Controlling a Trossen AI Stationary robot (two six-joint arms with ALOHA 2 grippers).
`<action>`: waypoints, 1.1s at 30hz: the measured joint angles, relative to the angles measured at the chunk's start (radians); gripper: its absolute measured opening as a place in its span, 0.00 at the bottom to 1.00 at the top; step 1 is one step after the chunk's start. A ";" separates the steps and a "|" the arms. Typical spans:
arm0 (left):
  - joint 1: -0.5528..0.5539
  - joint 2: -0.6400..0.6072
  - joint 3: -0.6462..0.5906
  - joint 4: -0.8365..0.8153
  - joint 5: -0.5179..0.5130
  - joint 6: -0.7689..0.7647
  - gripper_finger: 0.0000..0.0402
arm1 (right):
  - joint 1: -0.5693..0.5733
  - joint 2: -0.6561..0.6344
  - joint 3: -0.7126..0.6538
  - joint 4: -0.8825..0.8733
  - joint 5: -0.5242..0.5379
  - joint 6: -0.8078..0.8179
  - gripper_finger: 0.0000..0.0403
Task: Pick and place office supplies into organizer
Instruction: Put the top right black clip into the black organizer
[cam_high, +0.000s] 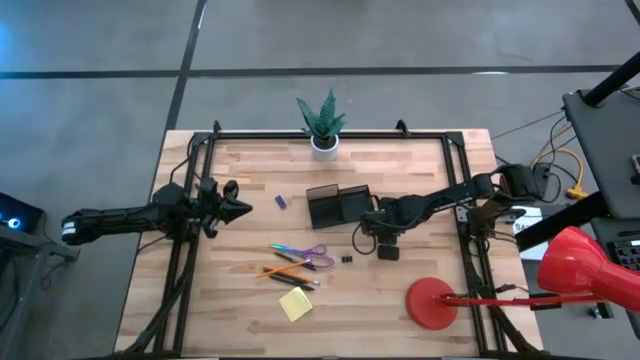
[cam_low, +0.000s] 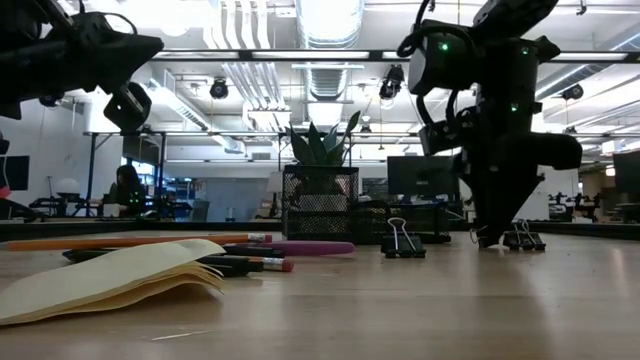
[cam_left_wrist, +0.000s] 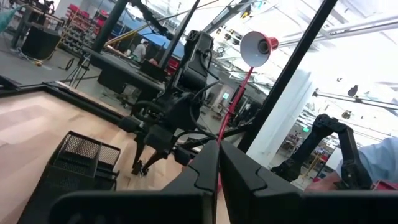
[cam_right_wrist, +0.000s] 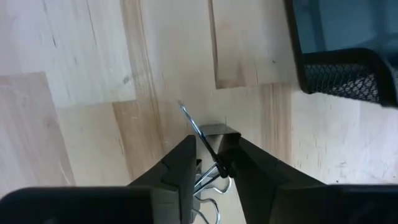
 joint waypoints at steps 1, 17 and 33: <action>0.000 0.000 0.000 0.000 0.000 0.000 0.00 | 0.000 0.000 0.000 0.000 0.000 0.000 0.22; 0.000 0.000 0.000 0.000 0.000 -0.001 0.00 | 0.000 0.000 0.012 -0.002 -0.005 0.048 0.04; 0.000 0.000 0.000 -0.001 0.000 0.002 0.00 | -0.057 0.143 0.386 0.095 0.047 0.015 0.03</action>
